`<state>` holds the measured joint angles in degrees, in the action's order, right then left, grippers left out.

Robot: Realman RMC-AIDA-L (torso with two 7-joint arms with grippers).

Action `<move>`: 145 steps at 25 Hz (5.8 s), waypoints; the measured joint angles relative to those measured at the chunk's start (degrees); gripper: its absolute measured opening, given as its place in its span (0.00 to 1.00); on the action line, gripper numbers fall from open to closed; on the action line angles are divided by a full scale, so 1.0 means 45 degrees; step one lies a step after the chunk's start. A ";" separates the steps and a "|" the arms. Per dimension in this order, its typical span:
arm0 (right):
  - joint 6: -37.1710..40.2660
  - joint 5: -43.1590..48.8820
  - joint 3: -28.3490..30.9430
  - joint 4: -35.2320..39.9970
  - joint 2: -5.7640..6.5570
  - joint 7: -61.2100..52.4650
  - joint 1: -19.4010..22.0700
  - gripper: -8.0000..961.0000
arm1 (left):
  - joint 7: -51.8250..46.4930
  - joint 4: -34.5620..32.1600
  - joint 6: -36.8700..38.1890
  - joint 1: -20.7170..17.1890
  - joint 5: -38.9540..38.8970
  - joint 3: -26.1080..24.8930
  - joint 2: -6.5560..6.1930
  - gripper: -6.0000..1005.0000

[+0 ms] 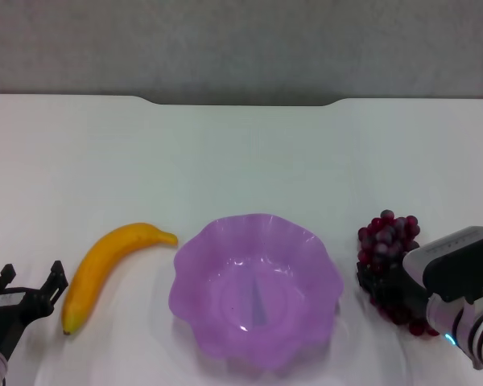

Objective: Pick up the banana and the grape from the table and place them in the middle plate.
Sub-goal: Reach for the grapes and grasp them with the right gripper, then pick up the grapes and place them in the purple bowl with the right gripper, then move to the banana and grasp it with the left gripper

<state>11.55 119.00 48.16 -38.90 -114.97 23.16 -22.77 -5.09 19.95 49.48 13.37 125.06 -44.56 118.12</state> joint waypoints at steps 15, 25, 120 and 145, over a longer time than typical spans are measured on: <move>-0.0047 0.0079 -0.0001 -0.0026 0.0020 0.0067 0.0039 0.53 | 0.0000 0.0000 0.0000 -0.0022 0.0000 0.0000 0.0000 0.82; -0.0003 0.0121 -0.0001 -0.0048 0.0021 0.0099 0.0046 0.51 | 0.0000 0.0000 0.0000 -0.0008 0.0021 0.0000 0.0000 0.82; 0.1789 0.2860 -0.2467 -0.2534 -0.0077 0.0321 -0.0358 0.63 | -0.0032 0.0019 0.0000 0.0152 -0.0018 0.0001 0.0021 0.82; 1.0605 0.3580 -0.3083 0.2780 -0.0049 -0.7514 -0.0260 0.93 | -0.0137 0.0034 0.0066 0.0177 -0.0002 0.0001 0.0001 0.82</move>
<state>59.27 135.12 34.29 -26.39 -115.19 -10.65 -23.93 -5.71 20.10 49.78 14.17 125.05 -44.56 118.13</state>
